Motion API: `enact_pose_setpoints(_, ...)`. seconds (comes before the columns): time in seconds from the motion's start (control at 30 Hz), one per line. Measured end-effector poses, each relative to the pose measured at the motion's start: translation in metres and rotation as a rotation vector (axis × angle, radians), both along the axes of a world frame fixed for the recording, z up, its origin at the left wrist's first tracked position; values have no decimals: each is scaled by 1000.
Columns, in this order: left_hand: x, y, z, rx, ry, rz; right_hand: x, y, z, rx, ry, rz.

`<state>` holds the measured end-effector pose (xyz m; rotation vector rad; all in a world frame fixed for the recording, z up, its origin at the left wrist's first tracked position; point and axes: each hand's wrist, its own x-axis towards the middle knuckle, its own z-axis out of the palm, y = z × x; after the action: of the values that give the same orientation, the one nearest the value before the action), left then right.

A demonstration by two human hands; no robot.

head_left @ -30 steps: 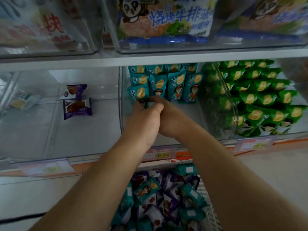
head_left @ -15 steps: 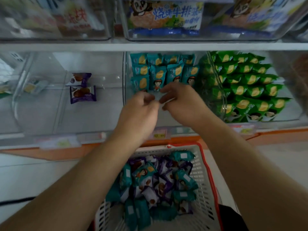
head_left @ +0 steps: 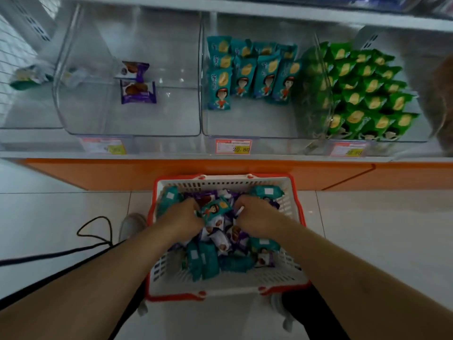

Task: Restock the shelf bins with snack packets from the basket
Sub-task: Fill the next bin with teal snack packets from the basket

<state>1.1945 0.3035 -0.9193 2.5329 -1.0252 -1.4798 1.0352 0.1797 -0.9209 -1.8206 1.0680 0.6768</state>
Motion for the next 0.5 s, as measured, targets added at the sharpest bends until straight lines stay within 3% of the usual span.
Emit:
enact_pose_setpoints(0.07, 6, 12, -27, 40, -3, 38, 10, 8, -33, 110, 40, -56)
enact_pose_setpoints(0.17, 15, 16, -62, 29, -210, -30, 28, 14, -74, 159, 28, -156)
enact_pose_setpoints(0.3, 18, -2, -71, 5, -574, -374, 65, 36, -126, 279, 4, -390)
enact_pose_setpoints(0.43, 26, -17, -87, 268, -478, -267, 78, 65, -190, 287, -32, -412)
enact_pose_setpoints(0.5, 26, -19, -99, 351, -420, -246, 81, 70, -191, 242, -32, -435)
